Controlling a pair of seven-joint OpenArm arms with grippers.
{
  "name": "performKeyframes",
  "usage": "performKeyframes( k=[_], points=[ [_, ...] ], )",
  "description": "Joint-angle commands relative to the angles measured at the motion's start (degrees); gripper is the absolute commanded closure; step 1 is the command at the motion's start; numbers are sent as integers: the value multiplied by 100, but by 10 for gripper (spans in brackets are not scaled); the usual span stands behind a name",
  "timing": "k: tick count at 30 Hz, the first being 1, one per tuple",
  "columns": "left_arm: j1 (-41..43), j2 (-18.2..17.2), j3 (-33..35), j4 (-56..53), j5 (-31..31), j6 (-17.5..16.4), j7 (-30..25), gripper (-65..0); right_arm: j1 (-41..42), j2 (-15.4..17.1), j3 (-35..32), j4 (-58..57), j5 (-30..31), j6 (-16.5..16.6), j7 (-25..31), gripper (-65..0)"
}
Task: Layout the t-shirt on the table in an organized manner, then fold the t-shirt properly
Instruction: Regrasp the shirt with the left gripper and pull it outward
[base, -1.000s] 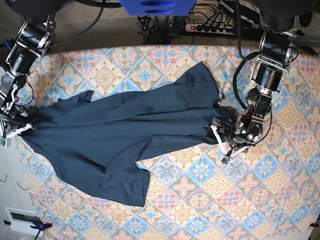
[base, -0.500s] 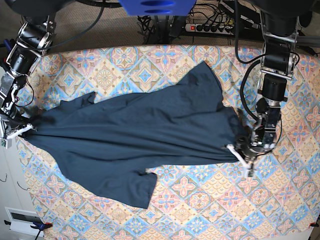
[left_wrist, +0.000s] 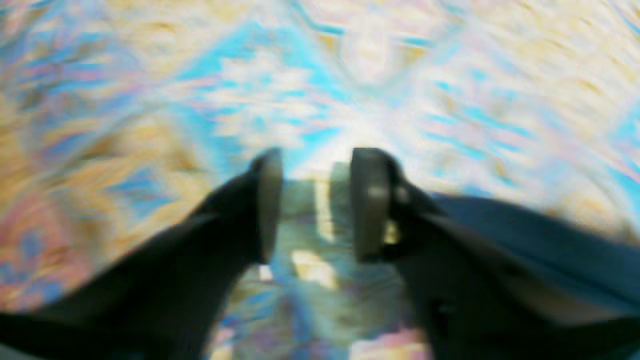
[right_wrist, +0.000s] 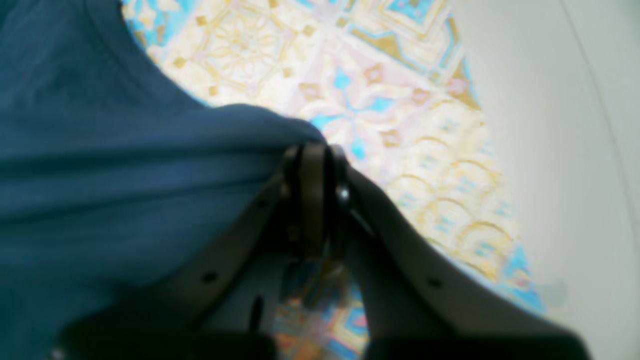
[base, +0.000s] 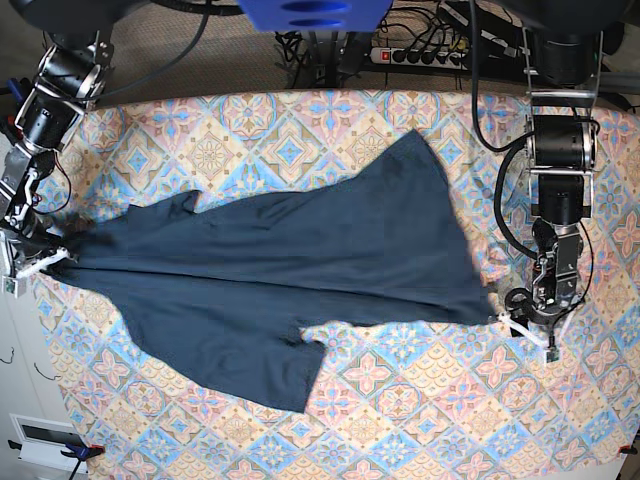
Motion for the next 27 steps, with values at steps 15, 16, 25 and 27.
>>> performKeyframes(
  k=[15,16,25,27],
  points=[
    [3926,-424,-1238,6093,-2568,-78,3219,-389,122,197,-618,127,1,-12,-68,-4],
    [4111,-354,-1238,6278,-2620,-78,3263,-389,122,197,-627,127,1,-12,-68,-4],
    [4506,570,-1221,6568,-2656,-78,4072,-389,131,197,-609,127,1,-12,-68,-4],
    [4515,666,-1221,6541,-2656,-78,4151,-389,131,197,-609,127,1,-12,-68,-3]
  ],
)
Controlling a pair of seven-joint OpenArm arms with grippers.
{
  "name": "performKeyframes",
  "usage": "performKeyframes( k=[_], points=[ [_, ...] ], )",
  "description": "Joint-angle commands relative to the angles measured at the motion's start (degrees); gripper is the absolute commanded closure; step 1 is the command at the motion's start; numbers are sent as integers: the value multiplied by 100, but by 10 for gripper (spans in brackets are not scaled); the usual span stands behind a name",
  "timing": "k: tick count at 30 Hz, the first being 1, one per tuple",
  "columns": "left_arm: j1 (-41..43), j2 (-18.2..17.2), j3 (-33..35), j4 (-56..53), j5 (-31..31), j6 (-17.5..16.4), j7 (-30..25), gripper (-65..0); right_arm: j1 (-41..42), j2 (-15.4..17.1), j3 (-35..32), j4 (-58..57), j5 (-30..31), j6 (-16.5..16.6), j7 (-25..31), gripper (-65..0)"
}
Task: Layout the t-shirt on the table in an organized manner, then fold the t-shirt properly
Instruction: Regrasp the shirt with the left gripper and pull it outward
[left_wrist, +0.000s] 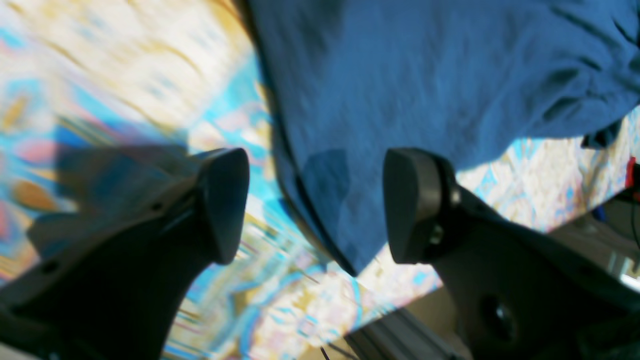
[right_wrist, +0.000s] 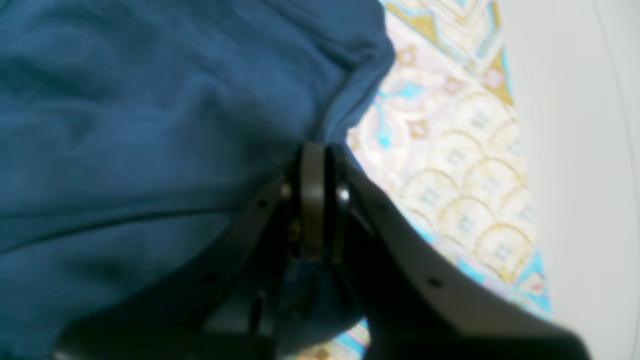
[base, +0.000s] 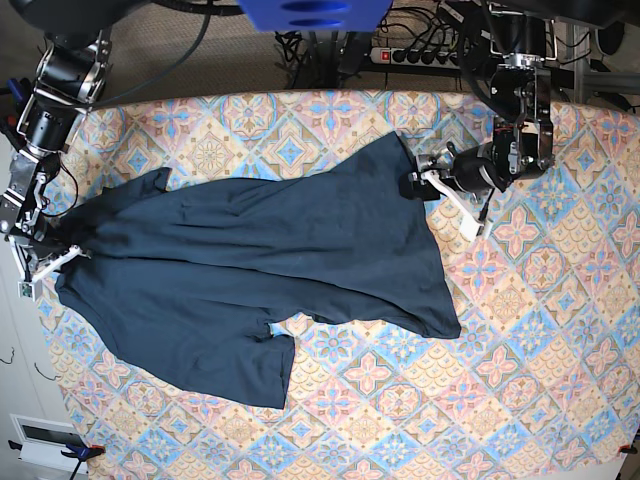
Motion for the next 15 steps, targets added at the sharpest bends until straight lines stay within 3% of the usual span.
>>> performKeyframes(
  k=[1,7,9,12,13,15],
  points=[
    [-57,-22,32,1,-39,-15,-63,-389,133,162,38,96,46,-15,102,-3],
    [-470,13,1069,-948,-48,20,-107,-369,133,162,47,105,64,-15,102,-3],
    [-549,13,1148,-966,-57,3,-212,-266,133,162,47,105,64,-15,102,-3],
    [-576,-40,858,-948,-57,20,-722,-39,133,162,47,105,64,-15,102,-3],
    [-646,-145,577,-948,-48,29,-836,0,133,162,47,105,64,-15,102,-3],
    [-796,-303,50,-983,-48,29,-863,0,133,162,47,105,64,-15,102,-3]
  ],
)
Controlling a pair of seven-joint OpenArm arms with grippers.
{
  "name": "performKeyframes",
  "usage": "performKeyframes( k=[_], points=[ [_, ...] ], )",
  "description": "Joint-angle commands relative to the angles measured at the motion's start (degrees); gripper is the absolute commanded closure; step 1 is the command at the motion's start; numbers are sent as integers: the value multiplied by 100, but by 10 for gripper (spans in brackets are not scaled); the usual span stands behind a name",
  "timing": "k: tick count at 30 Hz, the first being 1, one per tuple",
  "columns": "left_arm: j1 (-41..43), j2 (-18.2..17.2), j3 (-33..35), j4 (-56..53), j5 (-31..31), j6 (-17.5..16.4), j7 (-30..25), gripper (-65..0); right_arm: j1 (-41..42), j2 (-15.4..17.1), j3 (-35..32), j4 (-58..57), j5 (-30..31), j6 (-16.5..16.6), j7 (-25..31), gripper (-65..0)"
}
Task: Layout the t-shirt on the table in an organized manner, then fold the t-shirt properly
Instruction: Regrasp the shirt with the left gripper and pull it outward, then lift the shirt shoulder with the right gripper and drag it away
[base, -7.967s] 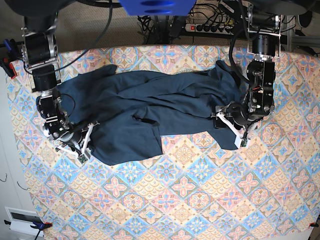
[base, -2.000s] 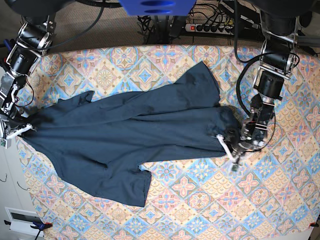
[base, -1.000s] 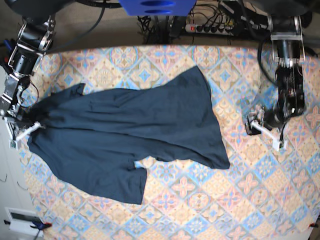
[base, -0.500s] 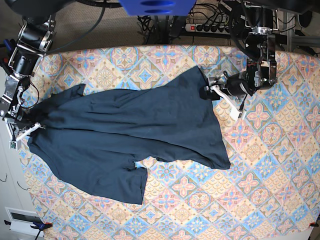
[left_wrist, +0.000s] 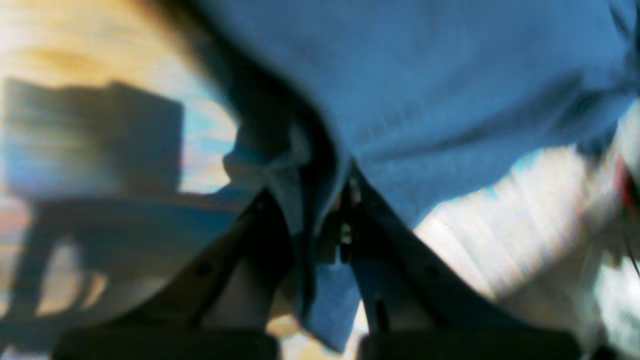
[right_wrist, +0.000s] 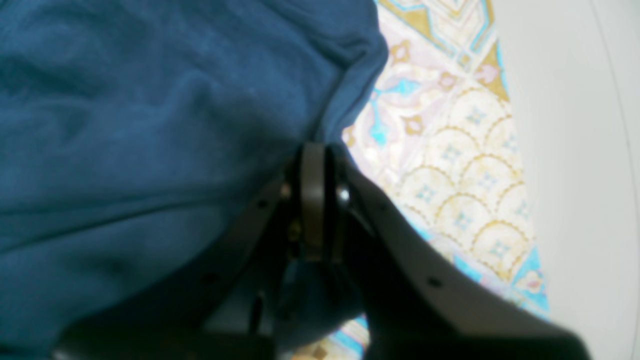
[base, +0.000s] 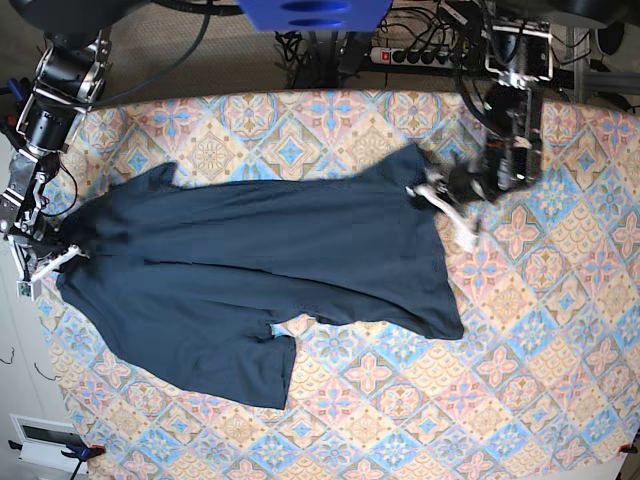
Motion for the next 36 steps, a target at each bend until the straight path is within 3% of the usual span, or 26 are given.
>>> performKeyframes(
  k=[1,5,9,12,16,20,22,26,33,36],
  points=[
    [-221,-210,-413,110,-33,10,-201,0,133,156,36,105,49,-15,124,-3],
    [-441,-649,-1266,110,-33,10,-201,0,133,156,18,105,49,-15,124,-3],
    [-494,-1036,-1372,101,-33,10,-201,0,133,156,-8,105,31,-15,72,-3],
    [-459,-1080,-1372,-5,-33,10,-201,0,124,156,-52,96,31,-15,72,-6],
    [-502,-1080,-1372,-787,-33,10,-253,0,124,147,-870,88,31,12,283,-15],
    [-538,-1062,-1354,-1183,-33,10,-253,0,124,147,-1837,96,31,12,977,-136],
    [-529,-1062,-1354,-1218,-33,10,-253,0,124,156,-2109,105,49,12,977,-215],
    [-494,-1071,-1354,-1209,-33,1,-253,0,-210,200,-2118,835,57,12,555,-306],
    [-485,-1062,-1354,-1200,-33,-17,-253,0,-2135,164,-1019,3244,66,12,-210,-307],
    [-494,-1062,-1345,-1200,-33,-26,-253,0,-2663,15,-967,3806,66,12,-359,-307]
  ],
)
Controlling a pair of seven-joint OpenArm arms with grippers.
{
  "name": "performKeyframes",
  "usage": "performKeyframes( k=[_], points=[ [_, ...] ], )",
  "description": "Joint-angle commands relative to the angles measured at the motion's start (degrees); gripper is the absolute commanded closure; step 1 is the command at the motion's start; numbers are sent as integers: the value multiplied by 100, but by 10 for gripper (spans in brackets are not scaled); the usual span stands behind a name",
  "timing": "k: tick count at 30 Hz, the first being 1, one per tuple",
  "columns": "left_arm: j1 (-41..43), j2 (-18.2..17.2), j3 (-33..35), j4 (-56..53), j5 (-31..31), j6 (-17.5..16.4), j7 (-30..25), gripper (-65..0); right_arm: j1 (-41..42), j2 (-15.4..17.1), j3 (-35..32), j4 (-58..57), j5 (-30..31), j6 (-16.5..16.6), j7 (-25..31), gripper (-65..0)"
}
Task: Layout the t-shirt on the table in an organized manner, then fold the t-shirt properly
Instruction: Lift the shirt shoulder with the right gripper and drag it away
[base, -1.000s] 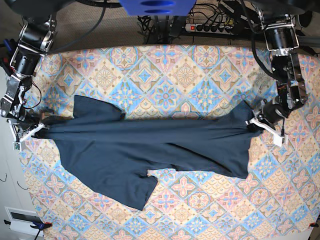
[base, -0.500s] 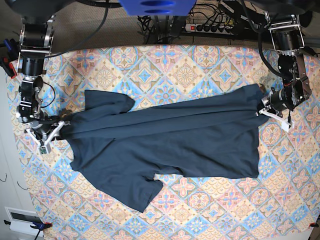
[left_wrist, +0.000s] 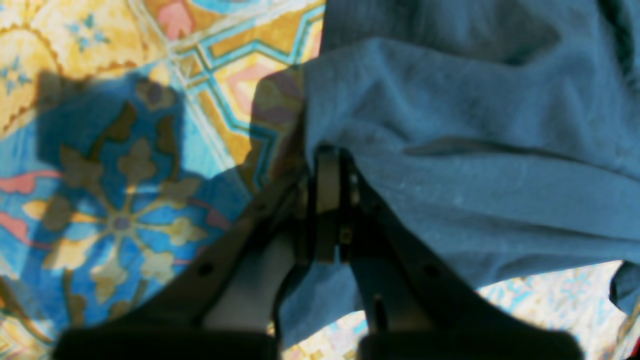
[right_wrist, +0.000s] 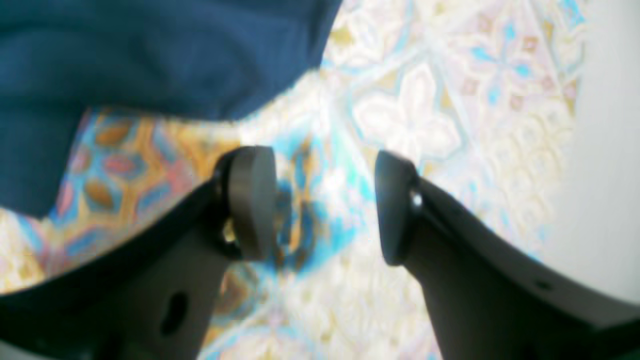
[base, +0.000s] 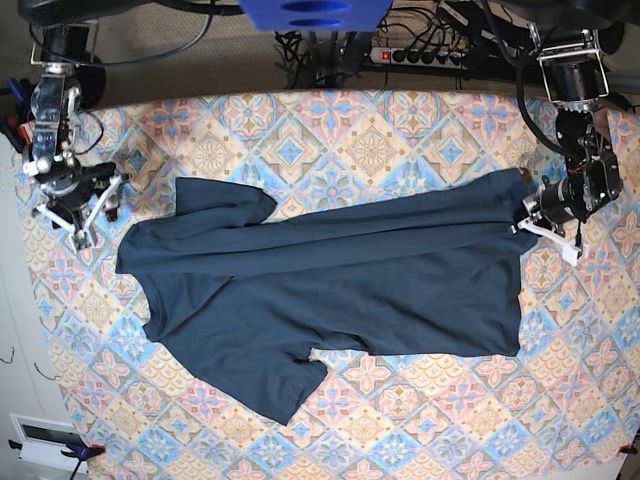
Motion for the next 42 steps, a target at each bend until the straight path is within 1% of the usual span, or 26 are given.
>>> performKeyframes(
  k=[1,5,8,14,16,20,24,27,28,30,33,34,35,36,38,40,42],
  points=[
    [-105,-129,-40,85,-48,-23,-70,0,-16,-20,17,260,101,42,89,-307],
    [-105,-129,-40,85,-48,-23,-70,0,-201,-319,0,603,101,51,-105,-309],
    [-96,-129,-40,85,-48,-23,-70,0,-183,-565,-53,682,101,60,-316,-310],
    [-96,-129,-40,94,-57,-23,-70,0,-148,-653,-642,664,110,60,-369,-307],
    [-96,-129,-40,94,-57,-23,-70,0,-148,-741,-783,647,110,51,-360,-307],
    [-96,-129,-40,94,-57,-23,-70,0,-148,-935,-836,392,84,51,-351,-307],
    [-96,-129,-40,94,-57,-23,-70,0,-139,-979,-844,-189,92,51,-298,-307],
    [-96,-129,-40,94,-57,-32,-70,0,19,-1084,-853,-347,92,51,-193,-304],
    [-96,-129,-40,94,-57,-32,-70,0,89,-1084,-853,-364,92,51,-184,-290],
    [-87,-129,-40,94,-57,-32,-70,0,142,-1084,-836,-391,101,51,-184,-223],
    [-87,-138,-40,94,-57,-32,-70,0,124,-1093,-827,-400,110,60,-210,-68],
    [-87,-147,-40,94,-57,-32,-70,0,124,-1093,-844,-356,119,104,-210,-25],
    [-87,-147,-40,94,-57,-32,-70,0,107,-1093,-844,-320,145,227,-228,0],
    [-87,-147,-40,94,-57,-32,-70,0,54,-1093,-818,-285,242,297,-307,-2],
    [-87,-155,-40,102,-57,-32,-70,0,-113,-1067,-686,-162,541,315,-404,-10],
    [-87,-173,-49,102,-57,-32,-70,0,-421,-1014,-308,58,936,315,-439,-8],
    [-78,-296,-49,102,-57,-32,-70,0,-772,-1014,52,330,1262,315,-448,-8]
  ],
)
